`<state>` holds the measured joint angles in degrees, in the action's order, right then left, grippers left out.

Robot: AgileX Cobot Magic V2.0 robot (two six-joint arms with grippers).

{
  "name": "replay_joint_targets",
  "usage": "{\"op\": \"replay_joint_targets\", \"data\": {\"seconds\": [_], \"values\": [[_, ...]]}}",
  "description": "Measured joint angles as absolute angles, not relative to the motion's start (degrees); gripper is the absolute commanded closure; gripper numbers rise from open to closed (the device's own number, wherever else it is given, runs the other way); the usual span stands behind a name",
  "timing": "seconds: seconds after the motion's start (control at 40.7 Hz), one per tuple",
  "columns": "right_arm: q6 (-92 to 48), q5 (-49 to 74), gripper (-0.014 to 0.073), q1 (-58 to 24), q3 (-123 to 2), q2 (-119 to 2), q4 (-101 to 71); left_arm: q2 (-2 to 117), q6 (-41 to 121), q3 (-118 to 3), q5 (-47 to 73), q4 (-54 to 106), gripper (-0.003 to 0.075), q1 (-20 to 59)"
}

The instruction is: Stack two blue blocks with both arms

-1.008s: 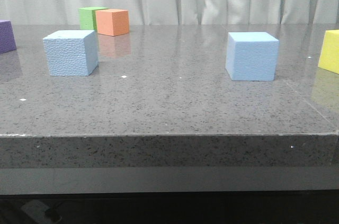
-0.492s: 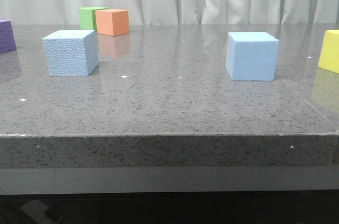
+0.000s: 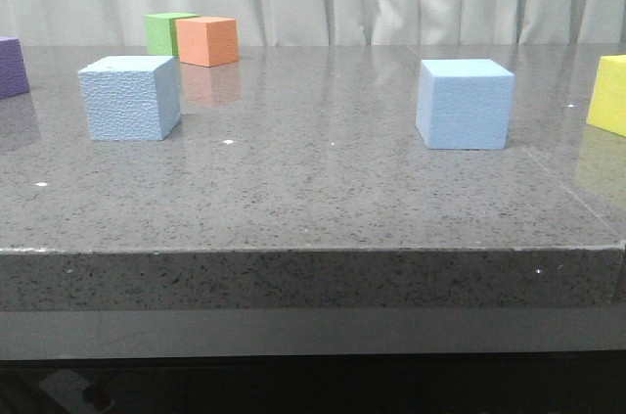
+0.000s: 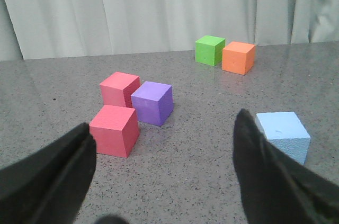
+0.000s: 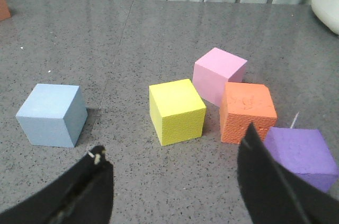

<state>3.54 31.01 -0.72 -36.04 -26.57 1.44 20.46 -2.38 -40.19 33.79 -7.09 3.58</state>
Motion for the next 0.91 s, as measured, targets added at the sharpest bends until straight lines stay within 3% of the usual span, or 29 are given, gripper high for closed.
{"op": "replay_joint_targets", "data": {"seconds": [0.59,0.91], "values": [[3.54,30.87,0.0064,-0.72,-36.13,-26.57,0.00,20.46,-2.38,-40.19,33.79,-7.32,0.0156,3.58],[1.85,46.27,0.0064,-0.72,-48.36,-29.06,-3.60,20.46,-2.38,-40.19,33.79,-7.32,0.0156,3.58]]}}
